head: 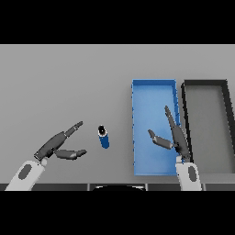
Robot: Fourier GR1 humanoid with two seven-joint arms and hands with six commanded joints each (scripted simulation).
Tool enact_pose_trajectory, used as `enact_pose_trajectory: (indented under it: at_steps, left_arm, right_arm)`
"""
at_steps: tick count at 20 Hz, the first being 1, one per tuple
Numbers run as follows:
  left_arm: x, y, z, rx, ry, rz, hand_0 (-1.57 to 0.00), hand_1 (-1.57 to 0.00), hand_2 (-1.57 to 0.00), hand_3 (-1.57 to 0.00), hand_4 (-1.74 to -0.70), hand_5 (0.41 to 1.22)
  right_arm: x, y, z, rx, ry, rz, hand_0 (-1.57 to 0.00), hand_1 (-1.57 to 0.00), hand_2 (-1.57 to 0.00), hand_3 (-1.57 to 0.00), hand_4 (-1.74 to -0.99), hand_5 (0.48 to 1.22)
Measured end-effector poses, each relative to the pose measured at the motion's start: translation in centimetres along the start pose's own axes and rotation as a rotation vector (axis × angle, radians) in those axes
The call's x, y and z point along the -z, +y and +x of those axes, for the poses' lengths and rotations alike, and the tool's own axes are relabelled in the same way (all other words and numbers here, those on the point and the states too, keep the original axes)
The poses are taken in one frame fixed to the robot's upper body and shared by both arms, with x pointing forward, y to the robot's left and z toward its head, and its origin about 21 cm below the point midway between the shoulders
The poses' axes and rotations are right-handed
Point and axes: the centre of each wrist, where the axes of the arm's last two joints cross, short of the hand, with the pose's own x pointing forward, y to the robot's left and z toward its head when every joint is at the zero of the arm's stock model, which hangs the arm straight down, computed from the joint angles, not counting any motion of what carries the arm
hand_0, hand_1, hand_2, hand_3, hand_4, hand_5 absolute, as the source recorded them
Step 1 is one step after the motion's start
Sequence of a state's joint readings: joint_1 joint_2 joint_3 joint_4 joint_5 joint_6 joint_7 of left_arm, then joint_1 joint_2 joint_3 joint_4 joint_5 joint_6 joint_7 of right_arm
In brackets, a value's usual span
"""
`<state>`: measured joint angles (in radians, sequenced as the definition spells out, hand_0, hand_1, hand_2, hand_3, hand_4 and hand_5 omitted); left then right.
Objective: Pick up the blue pipe and place it into the blue bin.
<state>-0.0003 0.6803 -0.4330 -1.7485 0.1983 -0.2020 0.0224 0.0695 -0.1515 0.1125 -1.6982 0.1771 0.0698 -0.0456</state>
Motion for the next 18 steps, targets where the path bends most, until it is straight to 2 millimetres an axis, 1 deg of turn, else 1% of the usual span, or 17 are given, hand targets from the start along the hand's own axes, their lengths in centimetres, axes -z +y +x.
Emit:
enact_pose_trajectory:
  at_steps: [2, 4, 5, 6, 7, 8, 10, 12, 13, 16, 18]
  left_arm:
    - [0.6, -1.4, 0.0, 0.017, -0.005, -0.052, 0.00, 0.00, 0.00, 0.00, -1.08, 0.469]
    - [1.6, -2.2, 0.3, 0.021, -0.023, -0.077, 0.00, 0.00, 0.00, 0.00, -1.11, 0.463]
    - [2.0, -2.8, 0.4, 0.023, -0.024, -0.091, 0.00, 0.00, 0.00, 0.00, -1.12, 0.470]
    - [2.5, -3.5, 0.0, 0.023, -0.019, -0.099, 0.00, 0.00, 0.00, 0.00, -1.14, 0.479]
    - [3.1, -3.8, 0.3, 0.016, -0.049, -0.095, 0.00, 0.00, 0.00, 0.00, -1.15, 0.484]
    - [3.6, -4.1, 0.4, 0.015, -0.073, -0.095, 0.00, 0.00, 0.00, 0.00, -1.15, 0.486]
    - [4.8, -4.9, 0.0, -0.006, -0.084, -0.086, 0.00, 0.00, 0.00, 0.00, -1.14, 0.488]
    - [5.8, -5.6, -0.5, -0.019, -0.074, -0.075, 0.00, 0.00, 0.00, 0.00, -1.13, 0.487]
    - [6.6, -6.0, -0.5, -0.031, -0.069, -0.071, 0.00, 0.00, 0.00, 0.00, -1.13, 0.491]
    - [7.8, -6.9, -1.1, -0.082, -0.079, -0.069, 0.00, 0.00, 0.00, 0.00, -1.14, 0.497]
    - [8.7, -7.6, -1.6, -0.067, -0.075, -0.059, 0.00, 0.00, 0.00, 0.00, -1.10, 0.497]
  right_arm:
    - [-0.1, -0.4, 0.0, -0.017, -0.001, -0.004, 0.00, 0.00, 0.00, 0.00, -1.213, 0.572]
    - [-0.4, -0.3, 0.3, -0.012, -0.014, -0.001, 0.00, 0.00, 0.00, 0.00, -1.212, 0.570]
    - [-0.3, -0.4, 0.1, -0.008, 0.004, -0.003, 0.00, 0.00, 0.00, 0.00, -1.210, 0.570]
    - [-0.3, -0.1, 0.2, -0.006, -0.009, -0.004, 0.00, 0.00, 0.00, 0.00, -1.209, 0.567]
    - [-0.3, -0.5, 0.2, -0.011, 0.002, -0.006, 0.00, 0.00, 0.00, 0.00, -1.210, 0.564]
    - [-0.2, -0.5, 0.1, -0.008, 0.000, -0.001, 0.00, 0.00, 0.00, 0.00, -1.211, 0.560]
    - [-0.7, -0.3, -0.2, 0.010, 0.015, 0.000, 0.00, 0.00, 0.00, 0.00, -1.207, 0.555]
    - [-0.5, -0.2, -0.4, 0.005, 0.023, -0.005, 0.00, 0.00, 0.00, 0.00, -1.205, 0.554]
    - [-0.6, -0.2, -0.3, 0.000, 0.008, -0.008, 0.00, 0.00, 0.00, 0.00, -1.207, 0.551]
    - [-0.6, -0.4, -0.2, 0.003, 0.004, -0.005, 0.00, 0.00, 0.00, 0.00, -1.202, 0.549]
    - [-0.6, -0.6, -0.2, 0.014, 0.002, -0.009, 0.00, 0.00, 0.00, 0.00, -1.200, 0.547]
